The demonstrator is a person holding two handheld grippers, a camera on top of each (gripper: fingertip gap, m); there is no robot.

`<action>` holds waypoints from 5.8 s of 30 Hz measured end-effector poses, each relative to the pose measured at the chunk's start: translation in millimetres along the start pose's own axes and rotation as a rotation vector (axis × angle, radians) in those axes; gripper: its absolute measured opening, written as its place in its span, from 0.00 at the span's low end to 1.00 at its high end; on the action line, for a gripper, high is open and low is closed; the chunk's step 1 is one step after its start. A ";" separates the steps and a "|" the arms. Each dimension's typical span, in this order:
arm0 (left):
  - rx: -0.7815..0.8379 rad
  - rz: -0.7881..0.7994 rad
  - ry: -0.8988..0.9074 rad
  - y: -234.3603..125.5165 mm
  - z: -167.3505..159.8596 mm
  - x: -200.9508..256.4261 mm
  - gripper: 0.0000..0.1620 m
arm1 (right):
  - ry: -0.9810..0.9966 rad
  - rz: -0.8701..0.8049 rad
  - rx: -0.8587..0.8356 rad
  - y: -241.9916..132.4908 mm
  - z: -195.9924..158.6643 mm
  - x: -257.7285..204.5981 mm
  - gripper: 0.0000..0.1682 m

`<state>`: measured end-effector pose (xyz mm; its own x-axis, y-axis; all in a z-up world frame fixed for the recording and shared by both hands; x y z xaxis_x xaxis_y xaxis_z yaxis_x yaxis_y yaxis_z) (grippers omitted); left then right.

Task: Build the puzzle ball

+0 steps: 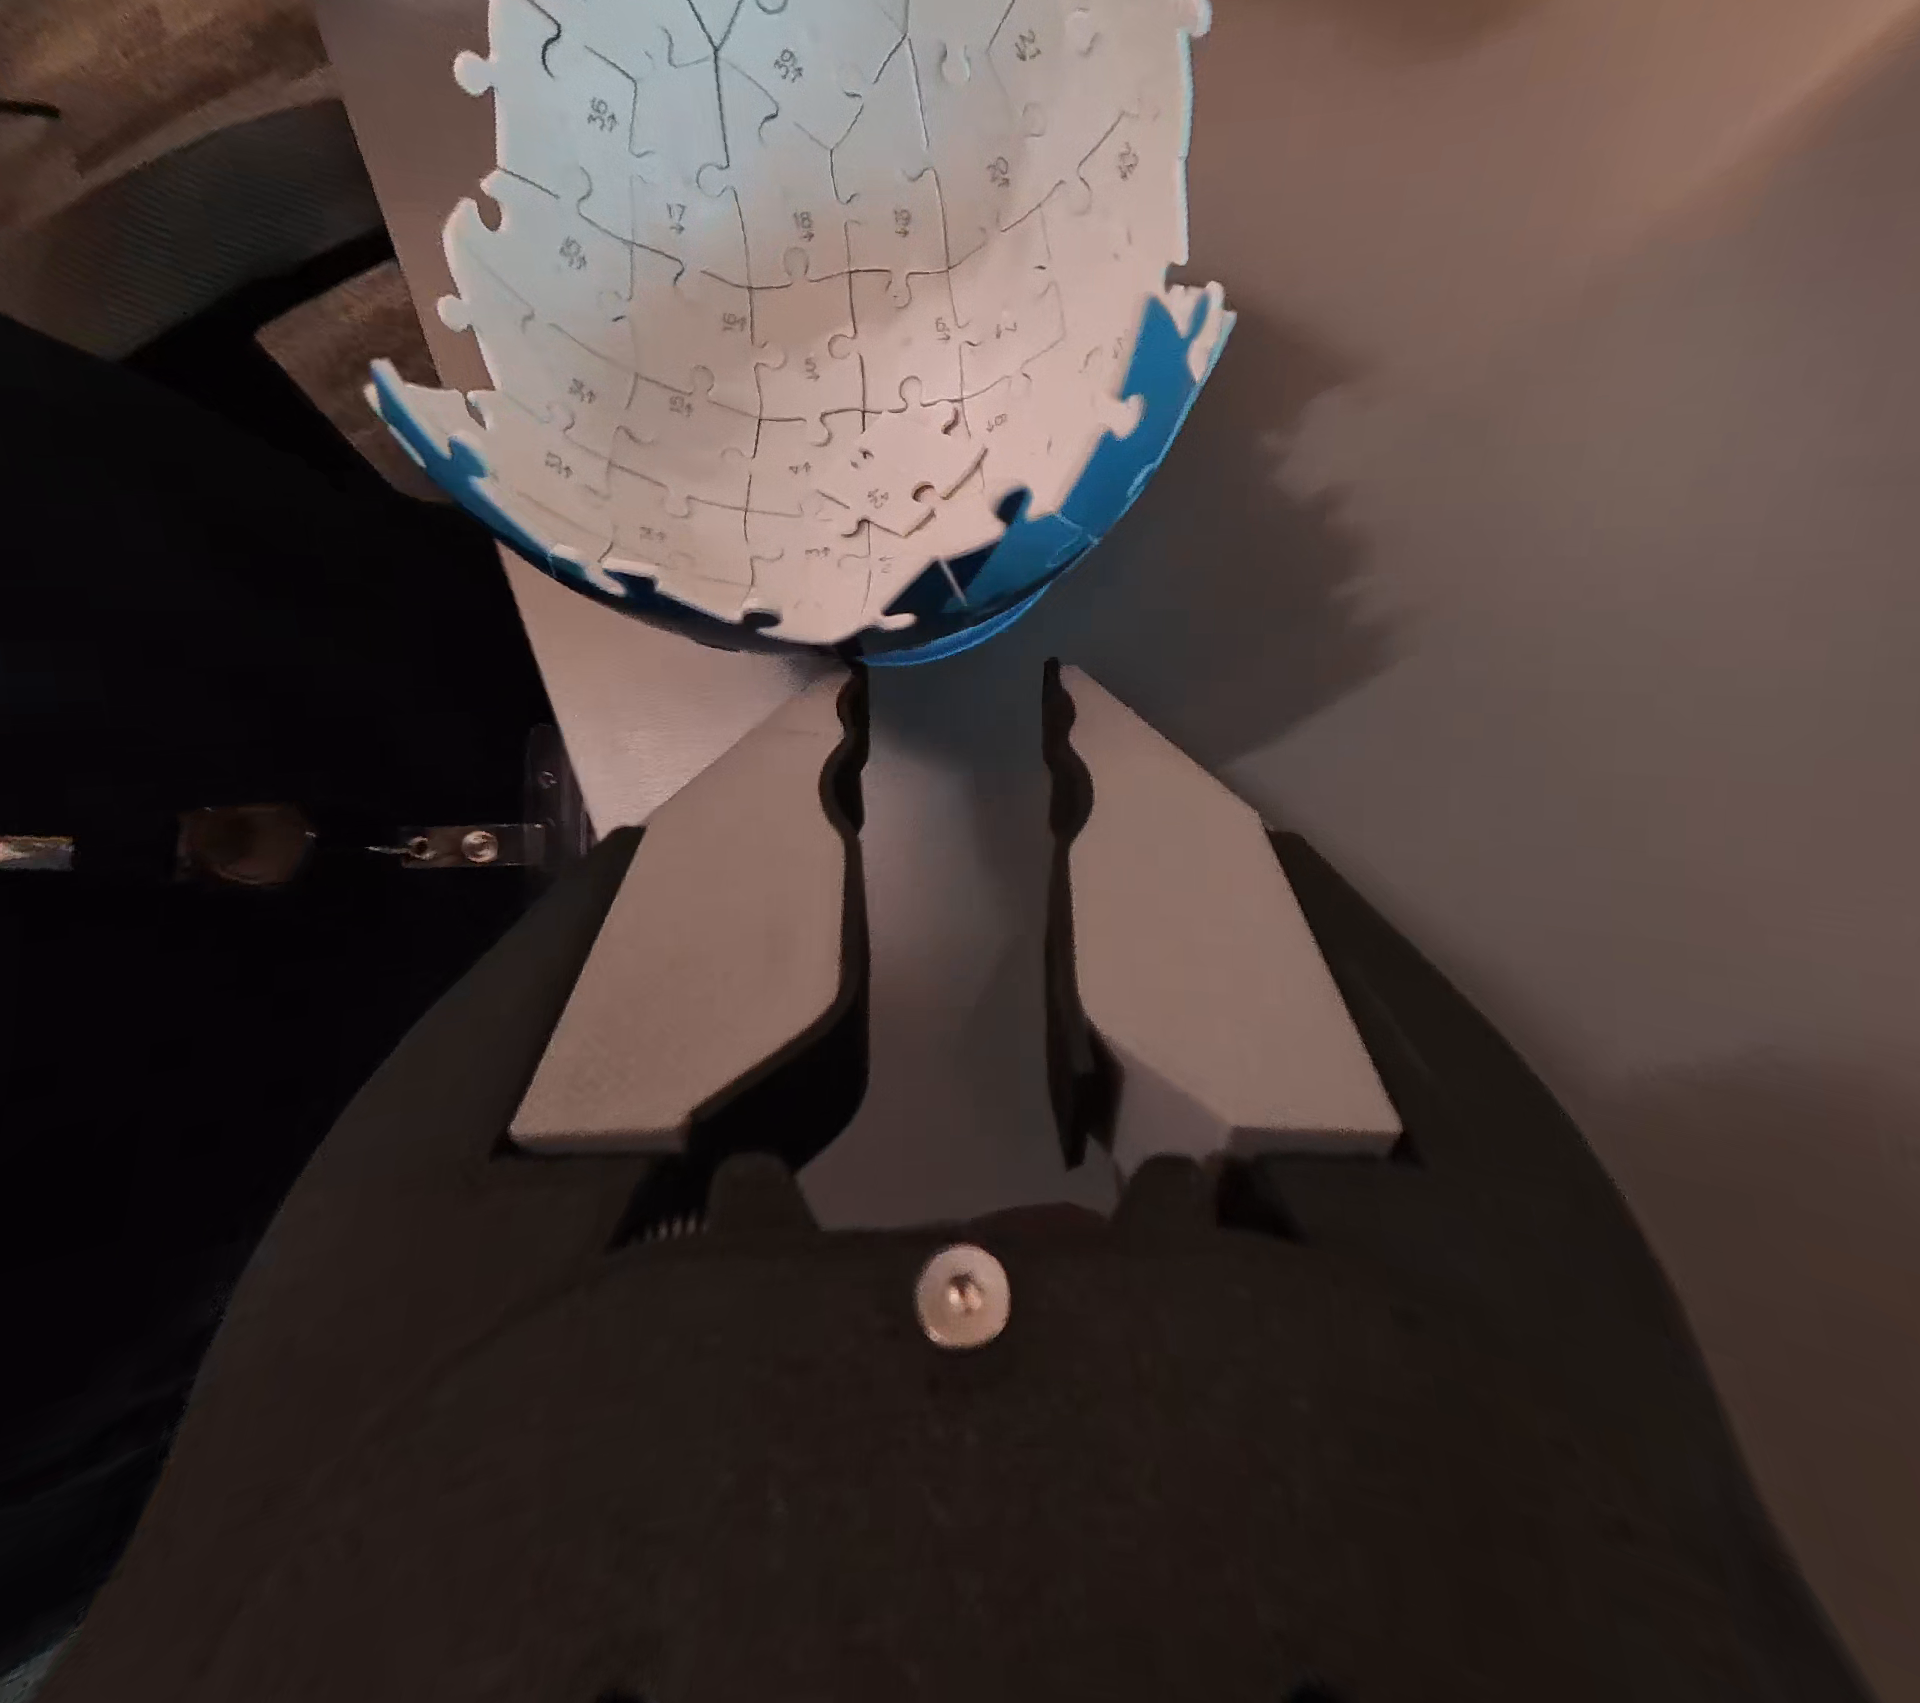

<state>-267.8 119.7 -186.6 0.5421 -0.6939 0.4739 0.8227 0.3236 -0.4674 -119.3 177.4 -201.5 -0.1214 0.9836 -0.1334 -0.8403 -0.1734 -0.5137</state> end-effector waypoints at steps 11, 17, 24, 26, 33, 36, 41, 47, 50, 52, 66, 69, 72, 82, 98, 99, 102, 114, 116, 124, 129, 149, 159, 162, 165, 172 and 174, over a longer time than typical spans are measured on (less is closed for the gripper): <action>0.024 -0.029 0.098 9.1 9.3 -6.3 0.28 | -0.192 -0.079 0.106 4.7 13.8 22.1 0.10; 0.038 -0.020 0.088 6.6 14.5 -10.6 0.30 | -0.223 -0.057 0.138 4.5 20.4 20.1 0.11; 0.057 -0.067 0.083 1.4 13.8 4.9 0.31 | -0.221 0.017 0.163 -4.0 25.2 8.0 0.14; 0.058 -0.096 0.069 -0.6 11.7 12.9 0.32 | -0.214 0.050 0.159 -4.4 22.1 2.5 0.17; 0.055 -0.085 0.013 -2.9 4.3 23.6 0.32 | -0.146 0.097 0.186 -1.2 19.0 -1.9 0.18; 0.073 -0.071 -0.006 -7.1 9.2 27.5 0.33 | -0.103 0.119 0.190 0.5 19.3 -2.6 0.19; 0.118 -0.075 -0.054 -16.4 23.9 35.5 0.33 | -0.068 0.139 0.206 4.3 18.8 -3.1 0.22; 0.131 0.030 -0.004 -20.2 39.0 17.3 0.32 | -0.071 0.084 0.262 8.3 28.0 10.1 0.22; 0.132 0.091 0.066 -18.8 45.6 -0.7 0.33 | -0.151 -0.029 0.274 10.7 36.4 26.3 0.22; 0.141 0.128 0.115 -16.1 49.8 -13.0 0.34 | -0.260 -0.140 0.273 12.4 42.4 39.5 0.23; 0.137 0.136 0.185 -4.9 35.9 -25.4 0.28 | -0.417 -0.220 0.271 13.8 31.0 51.5 0.28; 0.164 0.098 0.150 -7.5 36.9 -23.1 0.28 | -0.411 -0.206 0.274 14.0 30.6 51.6 0.29; 0.172 0.087 0.129 -6.8 36.1 -25.1 0.28 | -0.408 -0.208 0.259 17.3 28.4 54.6 0.29; 0.230 0.050 0.071 -11.5 43.4 -26.2 0.27 | -0.321 -0.217 0.258 4.5 23.5 70.3 0.27; 0.318 0.006 -0.508 -23.3 68.3 -76.0 0.37 | 0.651 0.164 0.362 -19.0 37.0 103.8 0.20; 0.308 0.026 -0.511 -24.4 70.1 -79.4 0.37 | 0.662 0.142 0.343 -21.7 39.8 107.5 0.22; 0.274 0.057 -0.505 -22.2 80.7 -83.1 0.38 | 0.651 0.124 0.248 -24.5 53.1 107.6 0.33; 0.315 0.058 -0.444 -16.8 100.2 -72.5 0.36 | 0.496 0.017 -0.252 28.8 70.4 115.8 0.32; 0.331 0.055 -0.449 -21.5 99.2 -72.4 0.36 | 0.492 0.021 -0.318 37.2 69.4 115.9 0.29; 0.350 0.045 -0.424 -30.8 92.2 -68.4 0.36 | 0.374 -0.021 -0.549 49.5 71.7 113.1 0.12; 0.379 0.025 -0.412 -36.4 91.1 -66.5 0.35 | 0.244 -0.091 -0.613 51.3 73.0 115.0 0.02; 0.554 0.220 -0.362 -52.3 80.5 -89.1 0.33 | -0.641 -0.779 -0.237 32.9 147.6 128.6 0.02; 0.587 0.250 -0.365 -31.8 77.0 -90.2 0.31 | -0.934 -0.984 0.034 22.8 144.6 111.9 0.00; 0.565 0.241 -0.380 -21.5 73.4 -89.6 0.32 | -0.981 -1.003 0.047 21.7 142.3 114.2 0.00; 0.559 0.246 -0.385 -15.5 71.9 -91.3 0.32 | -1.079 -1.031 0.105 17.2 146.7 106.2 0.00; 0.558 0.245 -0.402 -7.9 68.7 -93.8 0.32 | -1.296 -1.162 0.272 6.4 148.1 88.7 0.00; 0.550 0.248 -0.405 -5.4 67.0 -94.9 0.32 | -1.352 -1.193 0.304 4.6 147.4 85.6 0.00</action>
<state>-312.2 226.9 -179.1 0.6572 -0.3002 0.6913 0.5765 0.7910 -0.2046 -211.4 268.1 -90.3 0.3805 -0.0521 0.9233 -0.8249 0.4323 0.3643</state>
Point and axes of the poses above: each gripper's, where its closed fingertips meet, y out along the fingers, z out of its top, x = y × z across the jaws, the point moved 3 cm from there along -y, back along the fingers, and after that the axes turned 13 degrees about x, right-handed, at the moved point
